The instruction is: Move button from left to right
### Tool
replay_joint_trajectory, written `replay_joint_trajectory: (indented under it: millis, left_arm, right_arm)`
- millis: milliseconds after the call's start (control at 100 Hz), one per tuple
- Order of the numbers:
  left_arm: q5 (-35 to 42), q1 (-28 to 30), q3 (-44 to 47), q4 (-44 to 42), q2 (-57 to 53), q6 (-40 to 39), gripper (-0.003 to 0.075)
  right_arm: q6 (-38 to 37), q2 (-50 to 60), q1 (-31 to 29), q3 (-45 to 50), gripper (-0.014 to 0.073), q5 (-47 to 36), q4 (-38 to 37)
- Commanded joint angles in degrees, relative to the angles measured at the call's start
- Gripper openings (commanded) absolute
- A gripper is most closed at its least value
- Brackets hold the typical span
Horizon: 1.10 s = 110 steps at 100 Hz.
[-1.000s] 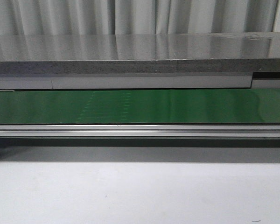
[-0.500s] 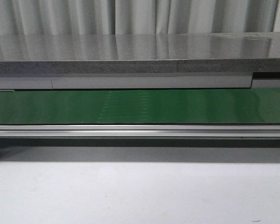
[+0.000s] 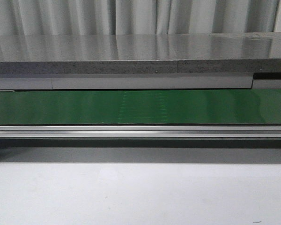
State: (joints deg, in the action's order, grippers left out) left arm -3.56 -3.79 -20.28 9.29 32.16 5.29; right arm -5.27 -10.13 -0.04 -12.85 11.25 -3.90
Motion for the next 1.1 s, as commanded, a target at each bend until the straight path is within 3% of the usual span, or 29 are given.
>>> replay_joint_trajectory:
  millis: [0,380,1090]
  left_arm:
    - [4.68,0.05,-1.64,0.47,0.31,-0.23,0.0005]
    - [4.68,0.05,-1.64,0.47,0.31,-0.23,0.0005]
    - [4.68,0.05,-1.64,0.47,0.31,-0.23,0.0005]
  right_arm:
    - [-0.28,2.07,1.5,0.87,-0.0068,-5.98,-0.84]
    - [-0.28,11.59,4.34,14.54,-0.0068,-10.33,-0.96]
    - [-0.28,11.58,4.34,14.52,-0.0068,-10.18,-0.96]
